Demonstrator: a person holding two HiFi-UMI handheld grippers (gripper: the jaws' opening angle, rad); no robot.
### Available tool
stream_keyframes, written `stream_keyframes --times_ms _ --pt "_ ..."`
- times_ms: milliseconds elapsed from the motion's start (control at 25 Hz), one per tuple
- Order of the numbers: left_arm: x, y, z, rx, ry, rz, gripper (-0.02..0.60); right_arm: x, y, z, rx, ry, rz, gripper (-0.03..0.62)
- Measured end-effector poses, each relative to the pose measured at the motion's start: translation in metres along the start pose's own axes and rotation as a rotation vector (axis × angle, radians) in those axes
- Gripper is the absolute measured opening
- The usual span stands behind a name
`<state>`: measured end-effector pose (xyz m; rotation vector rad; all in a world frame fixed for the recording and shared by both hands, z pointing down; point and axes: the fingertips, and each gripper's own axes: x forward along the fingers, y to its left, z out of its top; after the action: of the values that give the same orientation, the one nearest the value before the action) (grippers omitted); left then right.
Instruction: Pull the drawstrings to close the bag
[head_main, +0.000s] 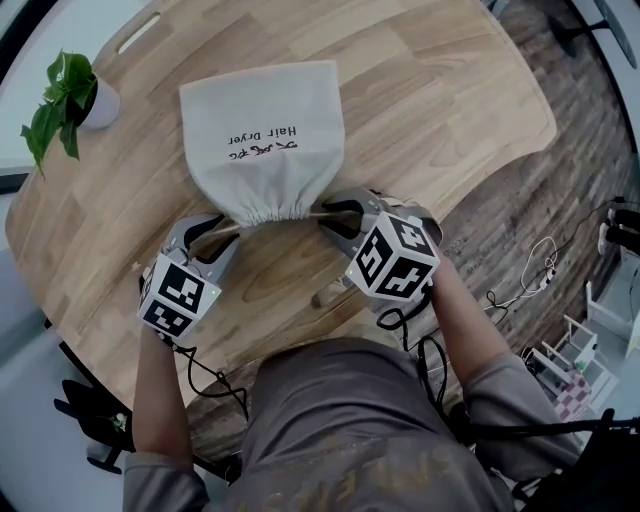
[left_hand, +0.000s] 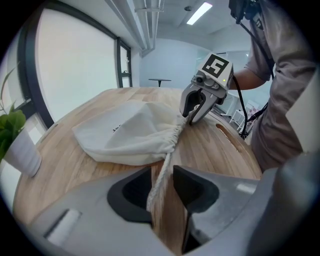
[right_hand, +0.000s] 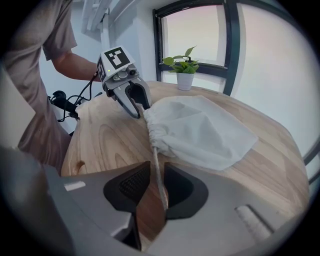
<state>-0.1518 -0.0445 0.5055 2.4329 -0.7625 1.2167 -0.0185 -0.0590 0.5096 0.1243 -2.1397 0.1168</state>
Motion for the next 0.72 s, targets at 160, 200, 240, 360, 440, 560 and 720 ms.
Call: stream_keyframes --times_ms 160,200,240,360,440,560,720 --pt "0.002 -0.003 0.001 0.019 -0.011 0.010 0.015 -0.001 -0.005 0.001 0.019 -0.033 -0.016 0.091" --pt "0.002 -0.003 0.000 0.009 -0.017 0.012 0.014 -0.001 -0.007 0.001 0.023 -0.044 -0.023 0.061" --pt "0.002 -0.002 0.000 0.000 -0.020 0.014 0.014 0.000 -0.009 0.002 0.027 -0.053 -0.026 0.044" --pt "0.002 0.000 -0.001 -0.006 -0.027 0.029 0.009 -0.001 -0.011 0.000 0.033 -0.065 -0.021 0.040" --pt "-0.001 0.005 0.003 -0.027 -0.057 0.056 0.008 -0.002 -0.012 -0.003 0.029 -0.052 -0.030 0.038" --pt "-0.019 0.011 0.026 -0.070 -0.131 0.125 0.008 -0.019 -0.022 0.003 0.088 -0.094 -0.055 0.037" --pt "-0.064 0.026 0.076 -0.129 -0.275 0.241 0.008 -0.082 -0.046 0.047 0.214 -0.272 -0.091 0.037"
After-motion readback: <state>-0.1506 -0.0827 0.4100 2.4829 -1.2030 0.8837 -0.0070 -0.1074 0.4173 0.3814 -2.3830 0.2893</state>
